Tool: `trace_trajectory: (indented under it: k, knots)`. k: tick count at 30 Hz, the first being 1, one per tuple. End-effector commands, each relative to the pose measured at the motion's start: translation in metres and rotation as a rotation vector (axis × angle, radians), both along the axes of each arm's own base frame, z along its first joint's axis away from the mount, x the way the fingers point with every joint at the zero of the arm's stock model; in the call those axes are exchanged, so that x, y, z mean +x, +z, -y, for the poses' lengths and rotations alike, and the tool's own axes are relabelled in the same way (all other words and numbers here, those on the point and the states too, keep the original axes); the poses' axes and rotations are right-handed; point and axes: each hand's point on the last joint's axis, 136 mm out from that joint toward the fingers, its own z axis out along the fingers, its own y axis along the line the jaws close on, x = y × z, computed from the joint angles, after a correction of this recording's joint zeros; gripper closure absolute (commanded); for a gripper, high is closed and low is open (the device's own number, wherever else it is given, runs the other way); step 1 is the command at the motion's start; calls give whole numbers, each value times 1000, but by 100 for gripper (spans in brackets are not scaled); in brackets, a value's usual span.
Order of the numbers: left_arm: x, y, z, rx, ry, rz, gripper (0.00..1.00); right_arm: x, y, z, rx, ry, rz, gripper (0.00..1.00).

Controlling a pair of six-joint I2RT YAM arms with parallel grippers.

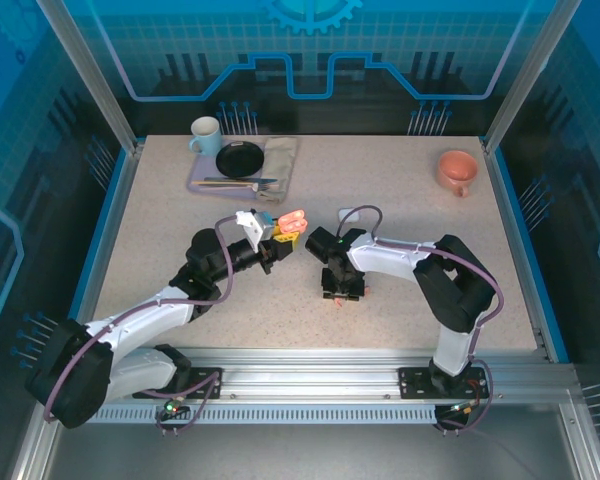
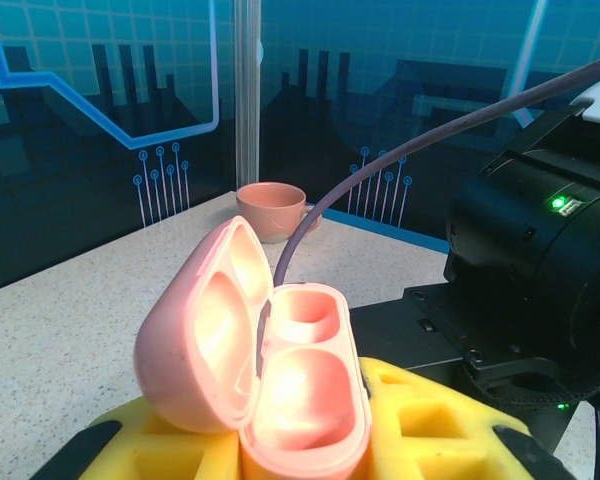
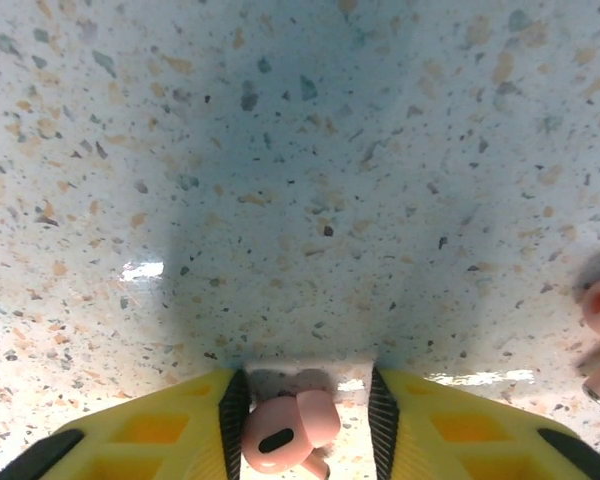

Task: Insert the wireless bluetooth earbuds into the charging case

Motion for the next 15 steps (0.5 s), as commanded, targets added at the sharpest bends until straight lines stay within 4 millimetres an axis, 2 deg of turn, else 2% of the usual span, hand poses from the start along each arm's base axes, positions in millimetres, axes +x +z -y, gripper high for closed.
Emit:
trace_trajectory:
  k: [1,7,10,15]
  knots:
    - [-5,10,2,-6,-22,37,100,0,-9,-10,17,8,-5,65]
    - [-4,12,2,-7,-19,34,100,-1,-7,-10,23,5,0,71]
    - [-4,11,2,-4,-20,31,100,-1,-5,-10,27,4,5,66]
    - [-4,12,2,-7,-20,30,100,-2,-5,-8,24,1,5,66]
